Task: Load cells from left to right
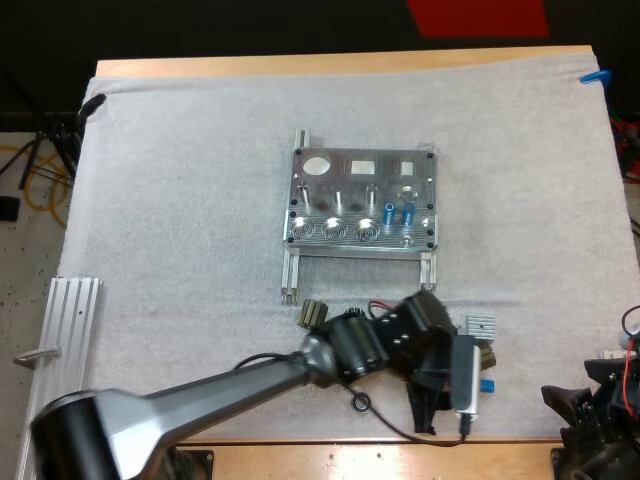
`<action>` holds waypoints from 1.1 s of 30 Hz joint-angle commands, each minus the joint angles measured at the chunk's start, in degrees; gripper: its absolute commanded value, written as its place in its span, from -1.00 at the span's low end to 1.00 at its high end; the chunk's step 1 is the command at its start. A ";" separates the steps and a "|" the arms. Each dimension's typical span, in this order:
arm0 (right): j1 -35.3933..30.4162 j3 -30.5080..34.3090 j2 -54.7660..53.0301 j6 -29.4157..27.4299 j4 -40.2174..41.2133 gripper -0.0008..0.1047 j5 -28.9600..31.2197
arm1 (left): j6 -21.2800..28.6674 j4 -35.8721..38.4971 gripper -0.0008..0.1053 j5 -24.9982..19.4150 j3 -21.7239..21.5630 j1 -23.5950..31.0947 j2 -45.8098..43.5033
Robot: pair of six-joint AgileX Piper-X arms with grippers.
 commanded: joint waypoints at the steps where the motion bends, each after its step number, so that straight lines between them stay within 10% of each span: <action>1: -0.14 -0.07 -0.02 -0.45 2.29 0.18 -0.22 | -0.55 0.39 0.00 -2.64 -1.61 -0.66 1.39; 20: -0.14 -0.07 -0.02 -0.45 2.29 0.18 -0.22 | -0.55 6.30 0.00 -6.45 -9.78 -1.37 16.90; 27: -0.14 -0.07 -0.02 -0.45 2.29 0.18 -0.22 | -0.55 6.30 0.00 -15.22 -9.89 -6.21 19.78; 33: -0.14 -0.07 -0.02 -0.45 2.29 0.18 -0.22 | -0.55 6.53 -0.67 -18.96 -10.24 -7.96 19.85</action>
